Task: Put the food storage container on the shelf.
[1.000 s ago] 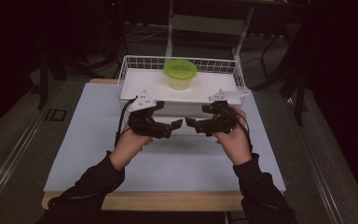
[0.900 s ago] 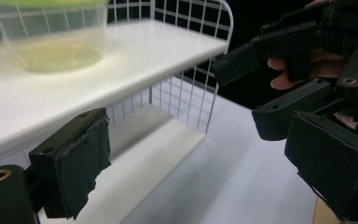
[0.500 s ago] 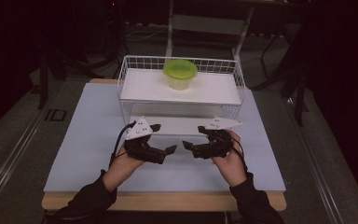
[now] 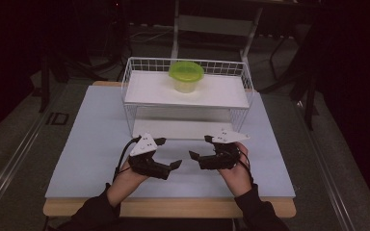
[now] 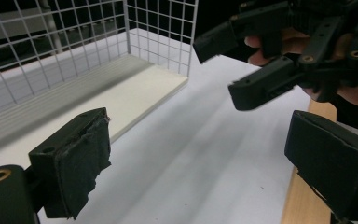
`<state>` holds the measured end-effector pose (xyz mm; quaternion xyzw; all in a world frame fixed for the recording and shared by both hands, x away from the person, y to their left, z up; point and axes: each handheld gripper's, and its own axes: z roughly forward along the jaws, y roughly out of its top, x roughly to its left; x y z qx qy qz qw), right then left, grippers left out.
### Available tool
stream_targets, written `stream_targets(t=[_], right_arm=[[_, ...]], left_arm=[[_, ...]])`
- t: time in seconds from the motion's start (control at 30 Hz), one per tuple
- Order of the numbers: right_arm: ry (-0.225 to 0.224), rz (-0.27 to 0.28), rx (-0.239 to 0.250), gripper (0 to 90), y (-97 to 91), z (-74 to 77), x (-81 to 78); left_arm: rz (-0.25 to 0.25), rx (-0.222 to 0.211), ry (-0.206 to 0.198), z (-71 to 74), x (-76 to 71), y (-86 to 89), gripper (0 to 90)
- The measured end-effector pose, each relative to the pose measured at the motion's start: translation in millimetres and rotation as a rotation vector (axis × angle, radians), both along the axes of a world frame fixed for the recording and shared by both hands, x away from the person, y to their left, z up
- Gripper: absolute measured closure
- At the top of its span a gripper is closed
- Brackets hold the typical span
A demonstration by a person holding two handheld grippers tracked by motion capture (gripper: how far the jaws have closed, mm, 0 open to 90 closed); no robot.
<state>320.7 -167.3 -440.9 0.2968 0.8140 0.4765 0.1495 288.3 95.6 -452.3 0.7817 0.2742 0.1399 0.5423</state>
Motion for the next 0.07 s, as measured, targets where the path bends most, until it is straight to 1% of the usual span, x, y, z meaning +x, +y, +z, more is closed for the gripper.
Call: stream_targets(t=[0.03, 0.07], right_arm=[[-0.011, -0.002, 0.001, 18.1, -0.2, -0.9, -0.9], [-0.013, 0.003, 0.002, 18.1, 0.0, -1.7, -1.3]], left_arm=[[0.001, 0.004, -0.002, -0.3, -0.8, -0.5, 7.4], [-0.001, 0.007, -0.007, -0.2, -1.5, -0.5, 7.4]])
